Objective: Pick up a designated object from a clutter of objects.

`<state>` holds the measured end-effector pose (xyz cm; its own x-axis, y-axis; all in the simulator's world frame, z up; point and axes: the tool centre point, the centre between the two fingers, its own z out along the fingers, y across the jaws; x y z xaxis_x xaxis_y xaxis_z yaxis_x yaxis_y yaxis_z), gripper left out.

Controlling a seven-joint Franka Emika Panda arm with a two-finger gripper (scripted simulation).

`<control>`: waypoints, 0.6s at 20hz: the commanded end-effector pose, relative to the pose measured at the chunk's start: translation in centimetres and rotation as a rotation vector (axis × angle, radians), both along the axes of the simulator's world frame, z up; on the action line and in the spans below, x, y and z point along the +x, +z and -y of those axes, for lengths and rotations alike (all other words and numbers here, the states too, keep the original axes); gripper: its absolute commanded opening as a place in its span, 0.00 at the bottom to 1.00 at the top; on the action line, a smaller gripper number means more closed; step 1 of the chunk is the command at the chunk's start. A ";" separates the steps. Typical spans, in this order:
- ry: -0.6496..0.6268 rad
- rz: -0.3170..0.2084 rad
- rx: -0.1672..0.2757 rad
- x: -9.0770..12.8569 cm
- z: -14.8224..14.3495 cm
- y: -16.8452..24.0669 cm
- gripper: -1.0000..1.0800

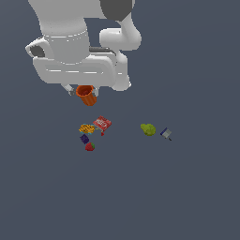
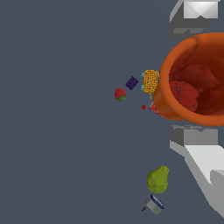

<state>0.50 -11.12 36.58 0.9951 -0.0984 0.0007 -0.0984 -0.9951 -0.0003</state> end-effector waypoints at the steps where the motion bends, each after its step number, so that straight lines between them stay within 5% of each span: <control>1: 0.001 0.000 0.000 0.2 0.2 0.4 0.00; 12: 0.000 -0.001 0.000 0.9 0.6 1.2 0.00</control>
